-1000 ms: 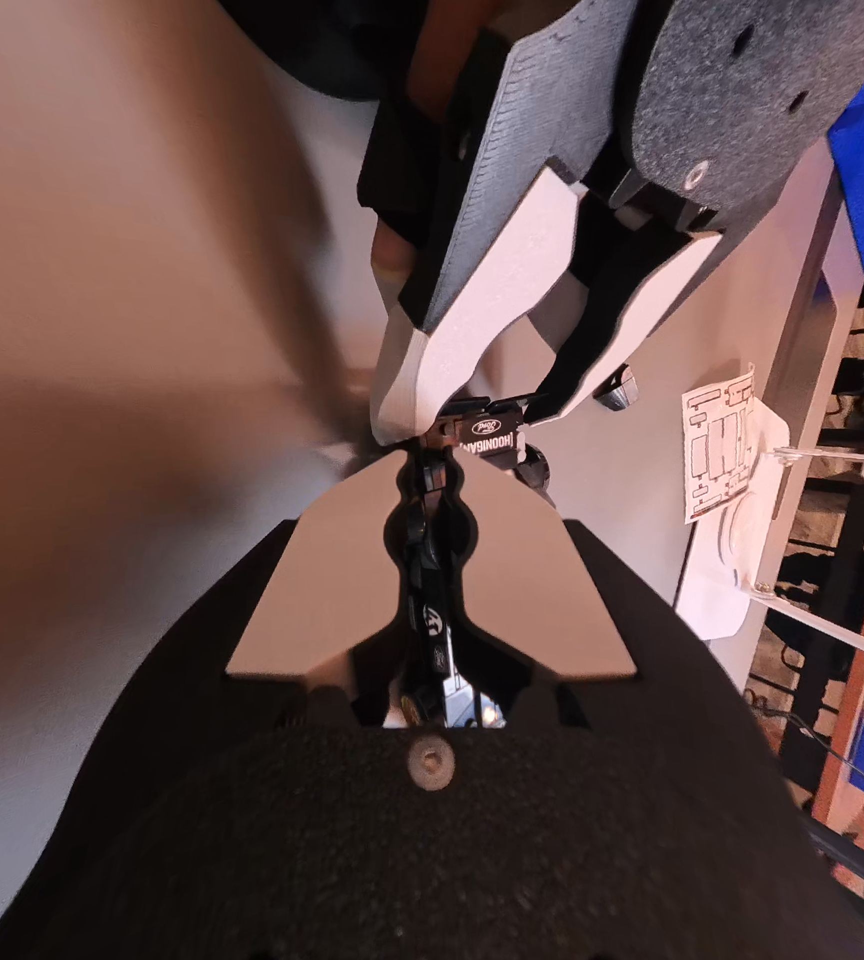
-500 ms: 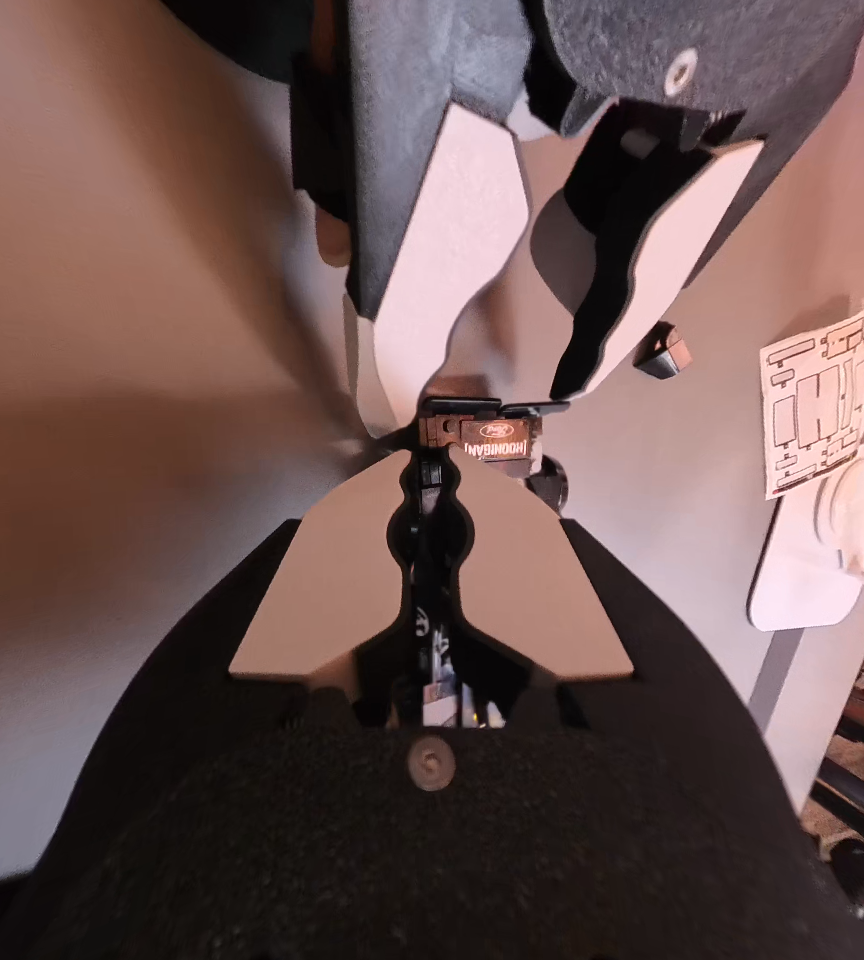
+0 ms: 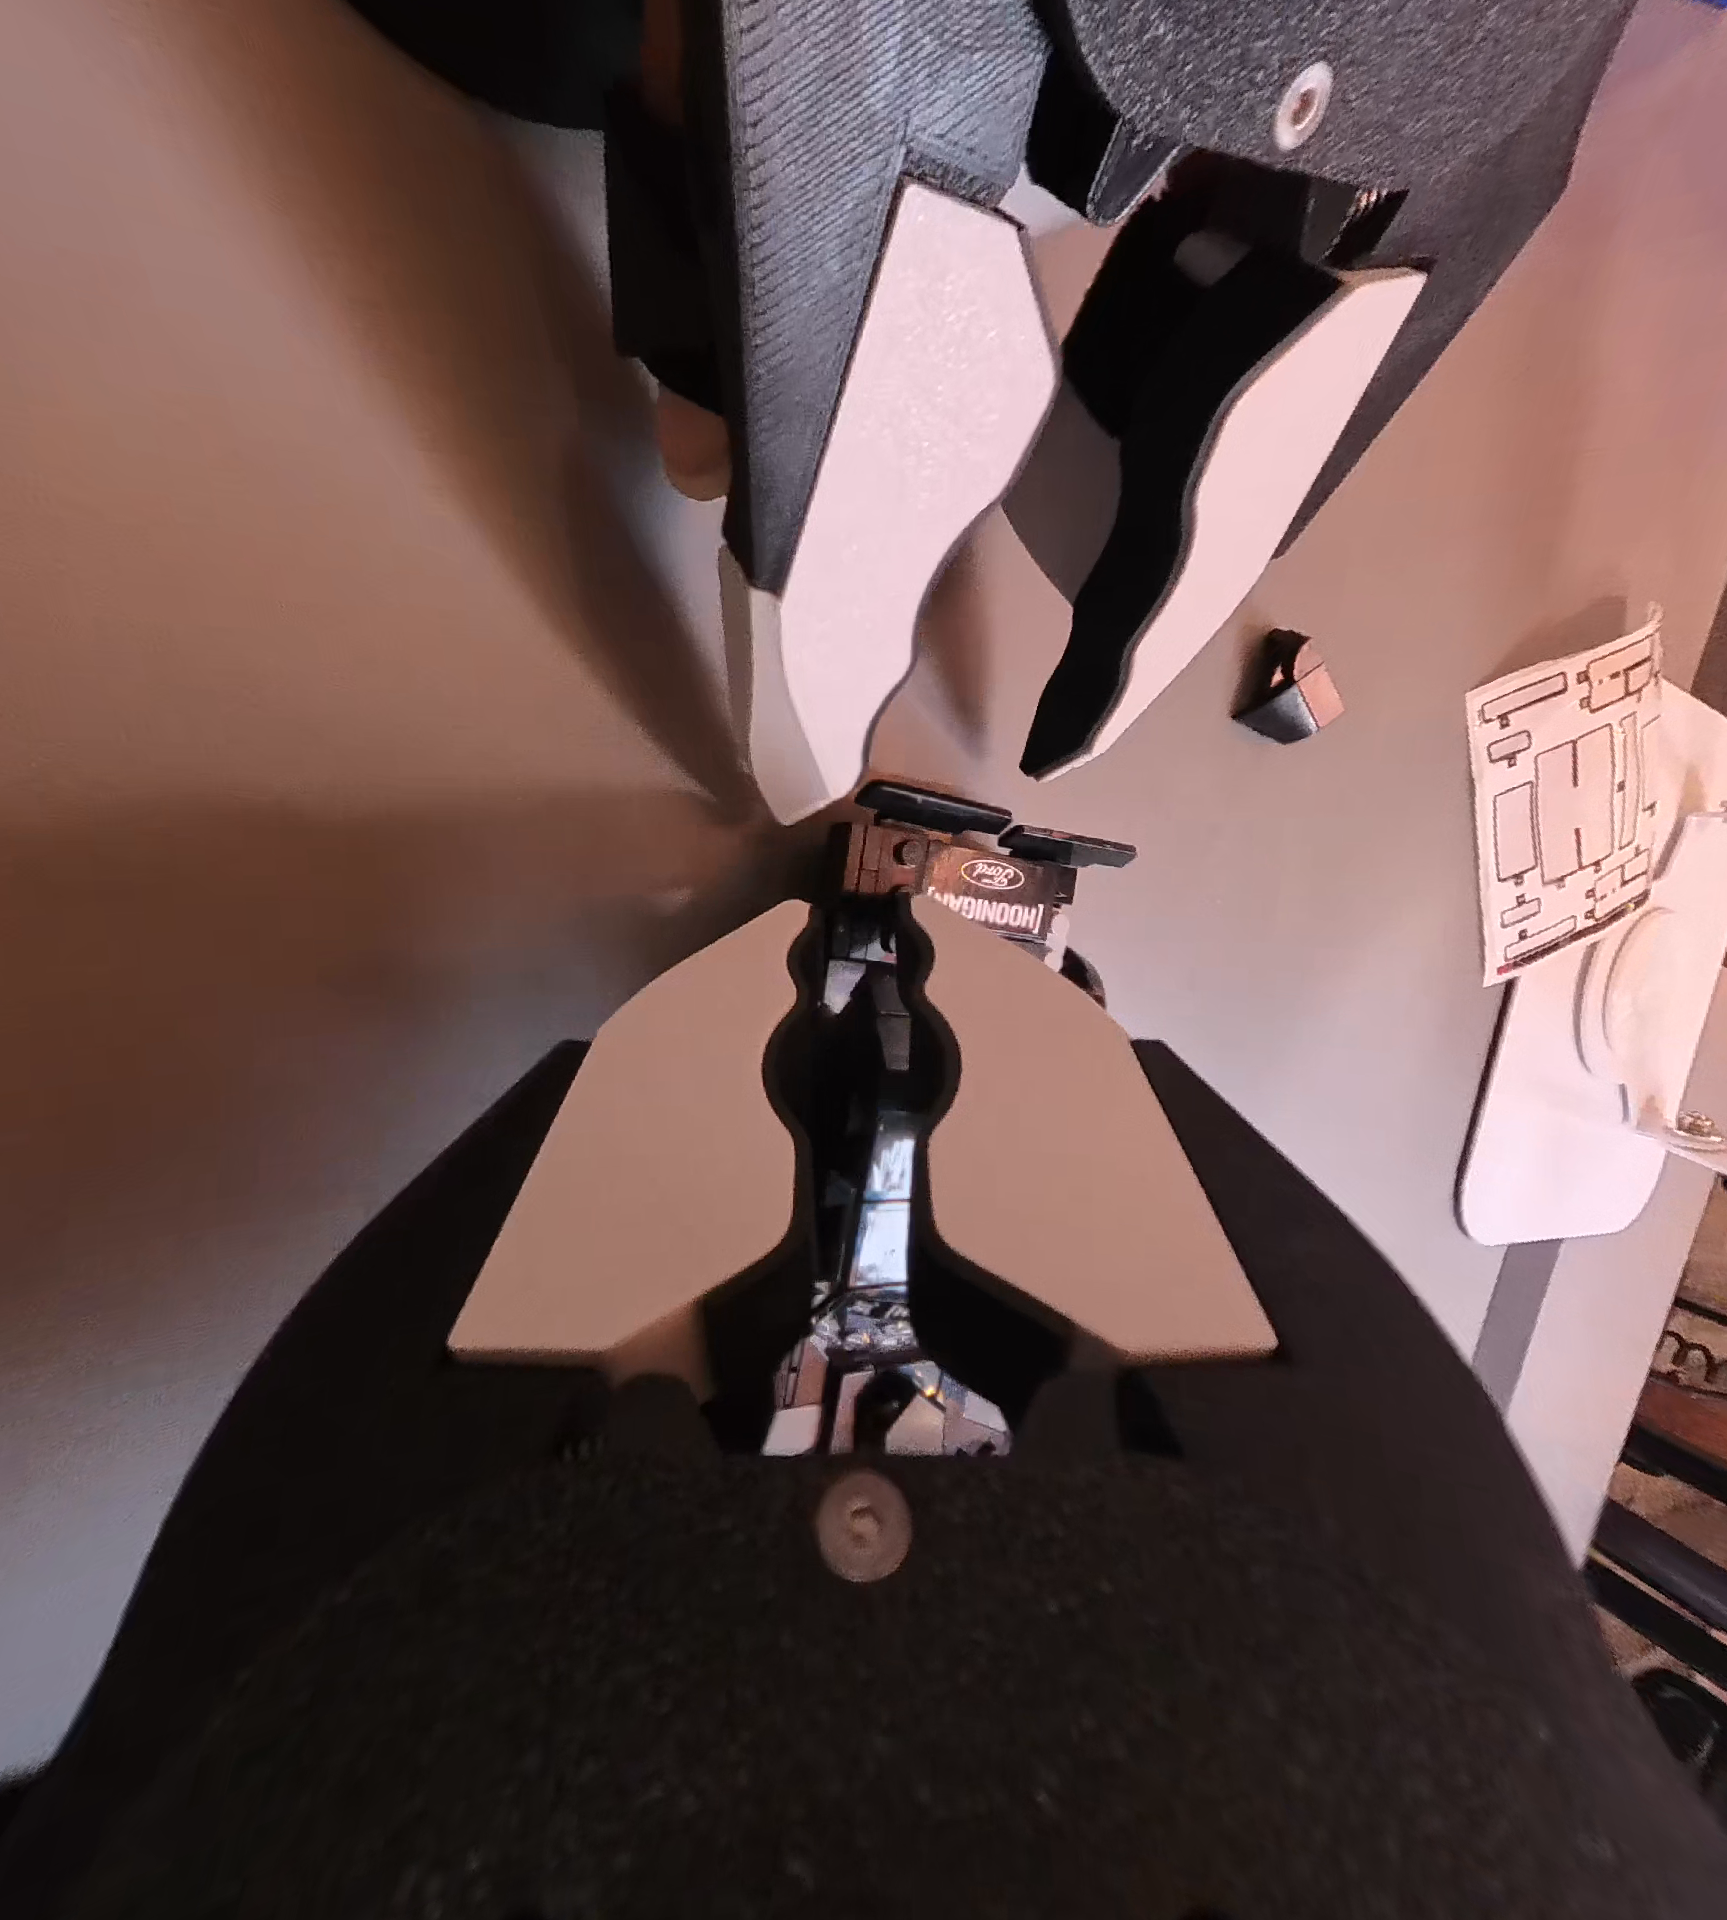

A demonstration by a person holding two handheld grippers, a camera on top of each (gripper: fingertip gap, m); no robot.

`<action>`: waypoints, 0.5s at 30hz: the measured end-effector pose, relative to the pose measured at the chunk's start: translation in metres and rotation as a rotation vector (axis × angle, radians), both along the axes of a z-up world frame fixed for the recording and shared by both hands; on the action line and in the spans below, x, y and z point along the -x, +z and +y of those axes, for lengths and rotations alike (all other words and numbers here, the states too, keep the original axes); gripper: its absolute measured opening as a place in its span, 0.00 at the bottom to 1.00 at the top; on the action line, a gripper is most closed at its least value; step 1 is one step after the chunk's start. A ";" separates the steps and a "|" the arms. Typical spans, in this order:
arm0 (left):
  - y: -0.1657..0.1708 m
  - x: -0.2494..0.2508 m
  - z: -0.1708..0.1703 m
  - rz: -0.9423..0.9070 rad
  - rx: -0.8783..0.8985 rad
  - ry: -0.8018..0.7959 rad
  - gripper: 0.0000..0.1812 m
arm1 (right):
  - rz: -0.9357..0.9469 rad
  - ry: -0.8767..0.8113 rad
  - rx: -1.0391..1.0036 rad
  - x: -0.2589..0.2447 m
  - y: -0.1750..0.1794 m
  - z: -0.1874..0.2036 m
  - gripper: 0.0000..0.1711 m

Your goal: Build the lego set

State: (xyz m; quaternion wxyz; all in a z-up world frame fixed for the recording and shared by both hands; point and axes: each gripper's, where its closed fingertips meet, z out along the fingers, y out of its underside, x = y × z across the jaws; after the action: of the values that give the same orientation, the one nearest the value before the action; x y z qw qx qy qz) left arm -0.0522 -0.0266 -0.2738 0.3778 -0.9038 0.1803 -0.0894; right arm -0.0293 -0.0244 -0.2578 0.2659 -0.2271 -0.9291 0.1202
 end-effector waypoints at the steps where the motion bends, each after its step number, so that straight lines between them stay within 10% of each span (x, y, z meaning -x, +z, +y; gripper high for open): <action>1: 0.000 0.000 0.001 0.000 -0.001 0.003 0.29 | 0.002 -0.004 0.002 0.000 0.000 0.001 0.08; 15: -0.001 -0.010 0.010 0.002 0.004 0.015 0.26 | -0.040 -0.052 -0.028 -0.002 0.000 0.003 0.08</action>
State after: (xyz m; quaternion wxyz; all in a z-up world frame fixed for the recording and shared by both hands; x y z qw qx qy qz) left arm -0.0420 -0.0170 -0.2743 0.3766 -0.9058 0.1740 -0.0859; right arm -0.0278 -0.0213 -0.2582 0.2533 -0.2497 -0.9297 0.0956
